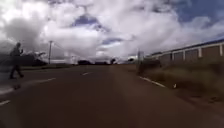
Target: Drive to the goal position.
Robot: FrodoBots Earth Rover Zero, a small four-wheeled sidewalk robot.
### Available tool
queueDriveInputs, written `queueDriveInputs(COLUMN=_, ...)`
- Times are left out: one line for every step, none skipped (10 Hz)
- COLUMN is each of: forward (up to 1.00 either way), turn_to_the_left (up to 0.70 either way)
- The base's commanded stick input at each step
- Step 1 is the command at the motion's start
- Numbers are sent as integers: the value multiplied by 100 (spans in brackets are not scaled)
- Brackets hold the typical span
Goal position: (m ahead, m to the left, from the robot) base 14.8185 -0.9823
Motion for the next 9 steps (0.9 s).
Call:
queueDriveInputs(forward=70, turn_to_the_left=5)
queueDriveInputs(forward=70, turn_to_the_left=5)
queueDriveInputs(forward=70, turn_to_the_left=5)
queueDriveInputs(forward=70, turn_to_the_left=5)
queueDriveInputs(forward=70, turn_to_the_left=5)
queueDriveInputs(forward=70, turn_to_the_left=5)
queueDriveInputs(forward=70, turn_to_the_left=5)
queueDriveInputs(forward=70, turn_to_the_left=5)
queueDriveInputs(forward=70, turn_to_the_left=5)
